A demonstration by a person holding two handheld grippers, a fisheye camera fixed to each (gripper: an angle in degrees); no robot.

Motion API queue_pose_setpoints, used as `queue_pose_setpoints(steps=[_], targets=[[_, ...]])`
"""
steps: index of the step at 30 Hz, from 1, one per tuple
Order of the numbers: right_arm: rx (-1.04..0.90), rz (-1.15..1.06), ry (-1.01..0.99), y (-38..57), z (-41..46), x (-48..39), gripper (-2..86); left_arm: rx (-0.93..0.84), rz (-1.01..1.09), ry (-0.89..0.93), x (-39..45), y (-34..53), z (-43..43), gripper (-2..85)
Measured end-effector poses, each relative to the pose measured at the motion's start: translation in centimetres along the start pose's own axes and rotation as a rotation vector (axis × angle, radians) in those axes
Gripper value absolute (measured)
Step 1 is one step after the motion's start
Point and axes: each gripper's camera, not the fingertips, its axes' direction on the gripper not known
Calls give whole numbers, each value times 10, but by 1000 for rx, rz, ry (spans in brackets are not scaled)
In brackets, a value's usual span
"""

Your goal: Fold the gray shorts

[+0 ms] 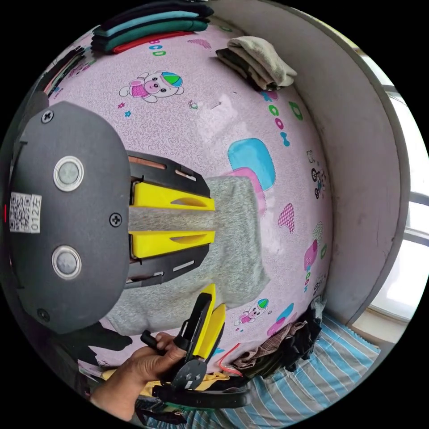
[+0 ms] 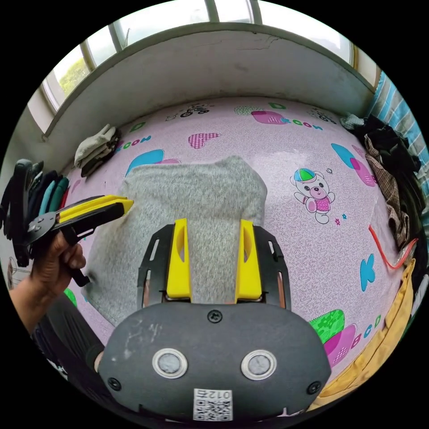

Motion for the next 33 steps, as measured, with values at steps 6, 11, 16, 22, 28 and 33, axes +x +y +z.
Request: queue_pose_setpoints(steps=[6, 11, 16, 22, 28, 33], targets=[[112, 64, 12, -9, -23, 1, 169, 141, -30, 7, 26, -27, -27, 93], [29, 69, 38, -28, 8, 6, 180, 14, -82, -83, 30, -47, 16, 105], [40, 60, 79, -23, 3, 2, 179, -12, -5, -184, 52, -54, 12, 110], [48, 81, 28, -20, -10, 17, 174, -41, -7, -161, 47, -56, 1, 98], [69, 124, -57, -9, -53, 31, 150, -2, -2, -76, 43, -38, -43, 79], [115, 142, -67, 31, -76, 20, 155, 50, -6, -116, 36, 13, -52, 61]])
